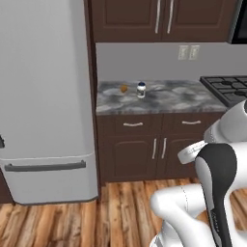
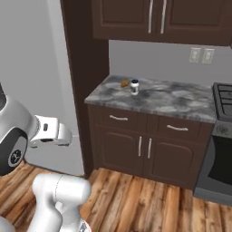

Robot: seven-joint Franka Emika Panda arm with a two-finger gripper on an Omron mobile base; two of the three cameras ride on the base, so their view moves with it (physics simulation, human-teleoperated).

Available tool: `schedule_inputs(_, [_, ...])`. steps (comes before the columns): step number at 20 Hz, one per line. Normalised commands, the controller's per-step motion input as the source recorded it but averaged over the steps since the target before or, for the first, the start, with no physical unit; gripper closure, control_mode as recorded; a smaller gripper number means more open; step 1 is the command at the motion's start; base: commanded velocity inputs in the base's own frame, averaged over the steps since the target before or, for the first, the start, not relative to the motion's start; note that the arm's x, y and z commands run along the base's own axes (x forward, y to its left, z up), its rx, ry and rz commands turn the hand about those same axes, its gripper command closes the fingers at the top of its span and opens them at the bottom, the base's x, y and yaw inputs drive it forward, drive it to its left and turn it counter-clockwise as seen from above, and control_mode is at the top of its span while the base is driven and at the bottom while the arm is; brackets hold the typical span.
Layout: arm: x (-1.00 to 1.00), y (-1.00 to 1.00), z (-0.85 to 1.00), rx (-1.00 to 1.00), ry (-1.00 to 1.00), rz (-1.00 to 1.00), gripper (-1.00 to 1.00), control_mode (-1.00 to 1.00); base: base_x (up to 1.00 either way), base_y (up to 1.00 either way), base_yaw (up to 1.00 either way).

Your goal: Pick the ketchup and mayonnaise from the counter and place them in the cabinet.

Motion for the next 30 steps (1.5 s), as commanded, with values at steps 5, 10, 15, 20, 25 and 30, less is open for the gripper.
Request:
schedule_inputs(5, [0.0,0.0,0.0,0.0,0.0,0.0,-1.0,1.0,0.55,-0.26,-0.15])
schedule_inputs(10, [0.0,0.0,0.0,0.0,0.0,0.0,-1.0,1.0,0.5,-0.2,-0.12])
schedule_inputs(15, [0.0,0.0,0.0,0.0,0.0,0.0,-1.0,1.0,0.44,-0.27,-0.09])
schedule_inputs(20, [0.0,0.0,0.0,0.0,0.0,0.0,-1.0,1.0,0.43,-0.1,-0.03])
schedule_inputs(25, [0.0,0.0,0.0,0.0,0.0,0.0,-1.0,1.0,0.44,-0.04,-0.02])
schedule_inputs(30, [0.0,0.0,0.0,0.0,0.0,0.0,-1.0,1.0,0.32,-0.08,-0.01])
